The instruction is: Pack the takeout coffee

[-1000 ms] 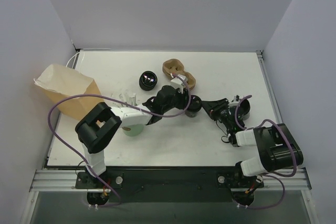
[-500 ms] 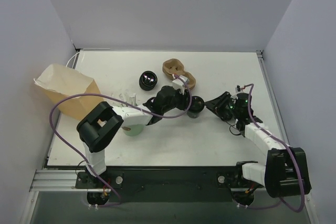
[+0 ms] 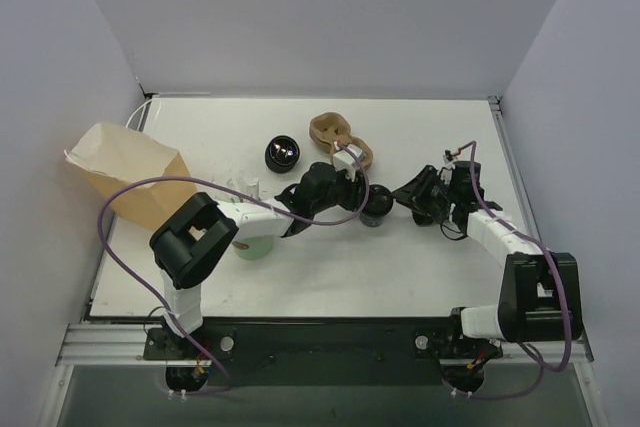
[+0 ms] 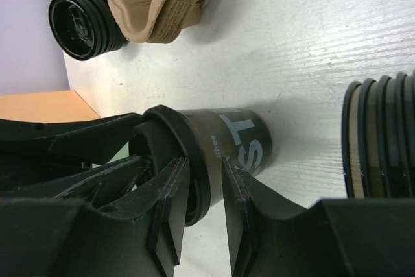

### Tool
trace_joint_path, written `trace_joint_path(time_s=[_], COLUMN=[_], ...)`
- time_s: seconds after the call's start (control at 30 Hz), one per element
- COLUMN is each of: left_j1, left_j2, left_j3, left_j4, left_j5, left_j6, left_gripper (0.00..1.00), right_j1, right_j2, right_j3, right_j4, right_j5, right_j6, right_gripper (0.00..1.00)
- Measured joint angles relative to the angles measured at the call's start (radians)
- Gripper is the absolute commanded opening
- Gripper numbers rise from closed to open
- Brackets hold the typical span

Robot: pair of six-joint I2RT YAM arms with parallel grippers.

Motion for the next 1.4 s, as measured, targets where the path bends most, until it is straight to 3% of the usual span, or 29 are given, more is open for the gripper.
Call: trace_joint_path(time_s=[0.5,0.83,1.1,1.4], left_j1=[0.0,0.0,-0.009,-0.019], left_j2=[0.003,-0.001,-0.007,0.008], left_j3=[0.006,-0.031,-0.104,-0.155], left_j4=[-0.005,0.038,0.148,0.248], left_j5=[0.004,-0.008,-0.036,-0.083], left_j6=[0.007,-0.013,-0.088,-0.181], left_gripper=[0.47,0.47,0.47,0.47], right_j1=[-0.007,-0.013,0.016,0.044], right_j2=[0.088,0.109,0.024,0.104], right_j3=[0.057,0.027,-0.161,-0.392], right_j4=[0.01,0.084,0.328,0.836], right_j5=[-0.051,-0.083,-0.012,0.081], right_j6=[-0.036,-0.01,0.106,0.398], right_gripper=[0.28,0.18,0.17,0.14])
